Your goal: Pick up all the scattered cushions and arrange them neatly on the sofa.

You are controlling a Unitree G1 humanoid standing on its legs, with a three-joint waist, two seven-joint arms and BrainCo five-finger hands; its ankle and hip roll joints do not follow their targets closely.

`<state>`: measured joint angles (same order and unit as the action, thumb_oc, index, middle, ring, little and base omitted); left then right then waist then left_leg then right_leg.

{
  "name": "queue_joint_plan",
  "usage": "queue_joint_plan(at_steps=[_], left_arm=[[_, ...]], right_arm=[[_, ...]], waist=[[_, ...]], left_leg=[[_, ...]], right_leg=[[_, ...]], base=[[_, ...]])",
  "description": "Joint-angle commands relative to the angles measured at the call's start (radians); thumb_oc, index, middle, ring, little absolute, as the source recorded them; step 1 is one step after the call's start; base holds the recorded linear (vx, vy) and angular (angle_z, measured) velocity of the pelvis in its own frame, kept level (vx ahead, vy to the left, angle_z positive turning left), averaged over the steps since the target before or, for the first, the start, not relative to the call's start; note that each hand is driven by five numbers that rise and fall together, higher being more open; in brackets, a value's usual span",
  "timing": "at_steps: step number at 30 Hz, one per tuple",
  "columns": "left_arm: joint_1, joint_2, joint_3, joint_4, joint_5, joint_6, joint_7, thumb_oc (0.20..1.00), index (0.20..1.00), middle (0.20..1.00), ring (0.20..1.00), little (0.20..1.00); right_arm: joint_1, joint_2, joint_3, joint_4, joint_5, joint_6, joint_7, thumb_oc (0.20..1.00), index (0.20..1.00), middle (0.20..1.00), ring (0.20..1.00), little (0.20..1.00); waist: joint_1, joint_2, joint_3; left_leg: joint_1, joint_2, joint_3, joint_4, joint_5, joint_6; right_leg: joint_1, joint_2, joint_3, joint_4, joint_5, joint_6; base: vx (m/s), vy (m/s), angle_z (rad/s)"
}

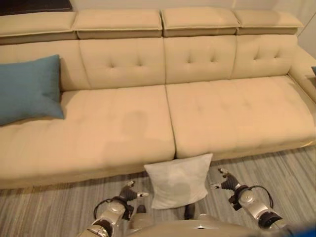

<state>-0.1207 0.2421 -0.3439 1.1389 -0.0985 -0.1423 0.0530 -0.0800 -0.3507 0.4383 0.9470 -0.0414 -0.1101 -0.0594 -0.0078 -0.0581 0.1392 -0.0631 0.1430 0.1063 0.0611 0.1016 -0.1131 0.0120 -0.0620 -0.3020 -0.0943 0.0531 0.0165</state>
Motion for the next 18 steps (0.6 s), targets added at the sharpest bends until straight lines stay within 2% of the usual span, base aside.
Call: queue_joint_plan(at_steps=[1, 4, 5, 6, 7, 8, 10, 11, 13, 18], left_arm=[[-0.036, 0.021, 0.014, -0.017, -0.034, -0.030, 0.033, 1.000, 1.000, 1.000, 1.000, 1.000], [-0.057, 0.016, 0.002, -0.081, -0.044, -0.043, 0.092, 1.000, 1.000, 1.000, 1.000, 1.000], [-0.057, 0.016, 0.002, -0.081, -0.044, -0.043, 0.092, 1.000, 1.000, 1.000, 1.000, 1.000], [-0.103, 0.028, -0.006, -0.129, -0.042, -0.054, 0.157, 1.000, 1.000, 1.000, 1.000, 1.000], [-0.122, 0.033, -0.006, -0.150, -0.040, -0.062, 0.190, 1.000, 1.000, 1.000, 1.000, 1.000], [-0.144, 0.040, -0.003, -0.177, -0.046, -0.072, 0.231, 1.000, 1.000, 1.000, 1.000, 1.000], [-0.186, 0.054, 0.011, -0.231, -0.088, -0.100, 0.300, 1.000, 1.000, 1.000, 1.000, 1.000], [-0.187, 0.054, 0.011, -0.231, -0.088, -0.100, 0.300, 1.000, 1.000, 1.000, 1.000, 1.000], [-0.269, 0.077, 0.024, -0.208, -0.143, -0.115, 0.337, 1.000, 1.000, 1.000, 1.000, 1.000], [-0.372, 0.116, 0.047, -0.179, -0.175, -0.120, 0.389, 1.000, 1.000, 1.000, 1.000, 1.000]], right_arm=[[-0.012, 0.008, 0.004, 0.022, 0.015, -0.028, -0.029, 1.000, 1.000, 1.000, 1.000, 1.000], [-0.047, 0.002, -0.012, 0.033, 0.033, -0.035, -0.081, 1.000, 1.000, 1.000, 1.000, 1.000], [-0.047, 0.002, -0.012, 0.033, 0.033, -0.035, -0.081, 1.000, 1.000, 1.000, 1.000, 1.000], [-0.095, -0.006, -0.018, 0.019, 0.050, -0.041, -0.125, 1.000, 1.000, 1.000, 1.000, 1.000], [-0.119, -0.007, -0.026, 0.021, 0.058, -0.046, -0.150, 1.000, 1.000, 1.000, 1.000, 1.000], [-0.146, -0.011, -0.031, 0.022, 0.070, -0.051, -0.177, 1.000, 1.000, 1.000, 1.000, 1.000], [-0.210, -0.020, -0.043, 0.031, 0.105, -0.057, -0.234, 1.000, 1.000, 1.000, 1.000, 1.000], [-0.211, -0.020, -0.043, 0.031, 0.105, -0.057, -0.234, 1.000, 1.000, 1.000, 1.000, 1.000], [-0.303, -0.036, -0.044, 0.029, 0.136, -0.062, -0.277, 1.000, 1.000, 1.000, 1.000, 1.000], [-0.429, -0.078, -0.054, 0.014, 0.163, -0.083, -0.333, 1.000, 1.000, 1.000, 1.000, 1.000]], waist=[[-0.029, -0.034, 0.041], [-0.039, -0.023, 0.096], [-0.039, -0.023, 0.096], [-0.041, -0.024, 0.153], [-0.041, -0.021, 0.172], [-0.037, -0.016, 0.184], [-0.030, -0.008, 0.191], [-0.030, -0.008, 0.189], [-0.031, -0.004, 0.221], [-0.036, 0.003, 0.243]], left_leg=[[-0.011, 0.027, 0.148, 0.025, -0.077, 0.022], [-0.047, 0.029, 0.153, 0.058, -0.102, 0.032], [-0.047, 0.029, 0.153, 0.059, -0.102, 0.032], [-0.126, 0.035, 0.153, 0.114, -0.114, 0.041], [-0.167, 0.034, 0.152, 0.135, -0.118, 0.048], [-0.217, 0.036, 0.145, 0.172, -0.146, 0.045], [-0.331, 0.041, 0.145, 0.214, -0.146, 0.055], [-0.335, 0.041, 0.145, 0.216, -0.146, 0.055], [-0.434, 0.056, 0.142, 0.255, -0.136, 0.055], [-0.583, 0.082, 0.128, 0.325, -0.131, 0.050]], right_leg=[[0.033, -0.047, 0.038, 0.102, -0.139, 0.081], [-0.050, -0.053, 0.072, 0.172, -0.145, 0.077], [-0.050, -0.053, 0.072, 0.172, -0.145, 0.077], [-0.184, -0.066, 0.106, 0.275, -0.141, 0.069], [-0.245, -0.069, 0.121, 0.318, -0.138, 0.067], [-0.310, -0.077, 0.137, 0.374, -0.162, 0.073], [-0.435, -0.089, 0.154, 0.435, -0.162, 0.071], [-0.439, -0.089, 0.155, 0.436, -0.163, 0.071], [-0.532, -0.099, 0.161, 0.470, -0.163, 0.071], [-0.674, -0.107, 0.171, 0.535, -0.165, 0.068]], base=[[-0.04, -0.009, 0.38], [-0.12, 0.008, -0.03], [-0.34, 0.035, -0.42], [-0.37, 0.055, -0.38], [-0.43, 0.083, -0.39], [-0.28, 0.060, -0.25], [-0.23, 0.030, -0.24], [-0.20, -0.015, -0.20], [-0.17, -0.027, -0.12], [-0.10, -0.022, -0.09]])
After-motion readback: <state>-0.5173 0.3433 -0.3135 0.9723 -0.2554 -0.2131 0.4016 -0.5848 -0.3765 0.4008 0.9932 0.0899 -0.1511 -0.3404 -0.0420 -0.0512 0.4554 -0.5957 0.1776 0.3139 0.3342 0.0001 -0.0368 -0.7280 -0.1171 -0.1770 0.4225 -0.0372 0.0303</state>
